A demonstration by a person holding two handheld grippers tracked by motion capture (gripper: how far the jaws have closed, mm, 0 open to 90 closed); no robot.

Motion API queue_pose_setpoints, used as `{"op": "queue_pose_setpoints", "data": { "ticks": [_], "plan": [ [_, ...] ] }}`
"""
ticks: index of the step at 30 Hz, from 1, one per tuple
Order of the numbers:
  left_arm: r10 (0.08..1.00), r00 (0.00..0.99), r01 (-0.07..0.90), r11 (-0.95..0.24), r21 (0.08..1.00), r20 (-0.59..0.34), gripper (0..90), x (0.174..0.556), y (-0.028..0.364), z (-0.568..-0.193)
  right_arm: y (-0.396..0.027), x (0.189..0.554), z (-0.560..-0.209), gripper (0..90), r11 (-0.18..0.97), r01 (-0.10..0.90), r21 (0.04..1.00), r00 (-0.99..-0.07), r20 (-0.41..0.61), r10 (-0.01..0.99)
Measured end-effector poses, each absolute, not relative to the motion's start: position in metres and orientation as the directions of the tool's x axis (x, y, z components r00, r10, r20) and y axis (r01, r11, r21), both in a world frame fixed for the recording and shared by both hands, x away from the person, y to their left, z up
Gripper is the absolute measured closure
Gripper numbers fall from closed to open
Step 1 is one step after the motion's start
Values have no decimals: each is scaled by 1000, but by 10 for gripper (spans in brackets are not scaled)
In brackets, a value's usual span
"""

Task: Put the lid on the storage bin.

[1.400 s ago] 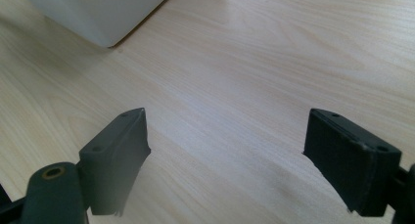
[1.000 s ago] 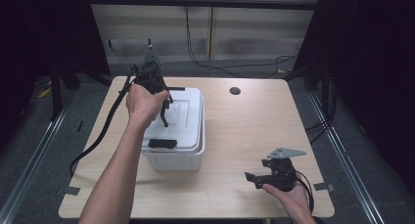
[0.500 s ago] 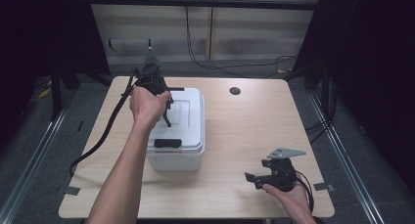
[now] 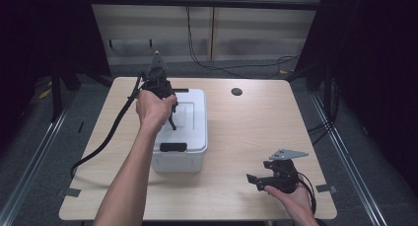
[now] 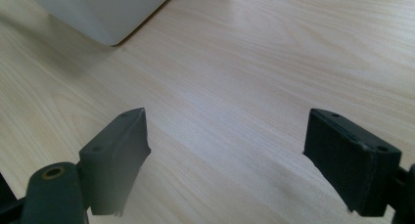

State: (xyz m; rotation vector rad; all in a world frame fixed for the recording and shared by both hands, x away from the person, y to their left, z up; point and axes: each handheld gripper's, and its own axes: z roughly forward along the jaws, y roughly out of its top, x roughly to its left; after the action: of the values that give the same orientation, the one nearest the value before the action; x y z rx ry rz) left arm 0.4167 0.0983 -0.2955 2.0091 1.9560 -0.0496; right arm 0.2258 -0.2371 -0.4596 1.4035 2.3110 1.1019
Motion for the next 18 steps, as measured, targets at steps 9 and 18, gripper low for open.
{"op": "queue_pose_setpoints", "data": {
  "ticks": [9,18],
  "plan": [
    [967,68,978,-17,207,-244,848,418,97,-299,-237,226,-460,158,262,669,696,-518,183,835],
    [969,65,979,-16,204,-238,848,418,95,-304,-237,225,-459,159,263,668,696,-518,180,836]
  ]
}}
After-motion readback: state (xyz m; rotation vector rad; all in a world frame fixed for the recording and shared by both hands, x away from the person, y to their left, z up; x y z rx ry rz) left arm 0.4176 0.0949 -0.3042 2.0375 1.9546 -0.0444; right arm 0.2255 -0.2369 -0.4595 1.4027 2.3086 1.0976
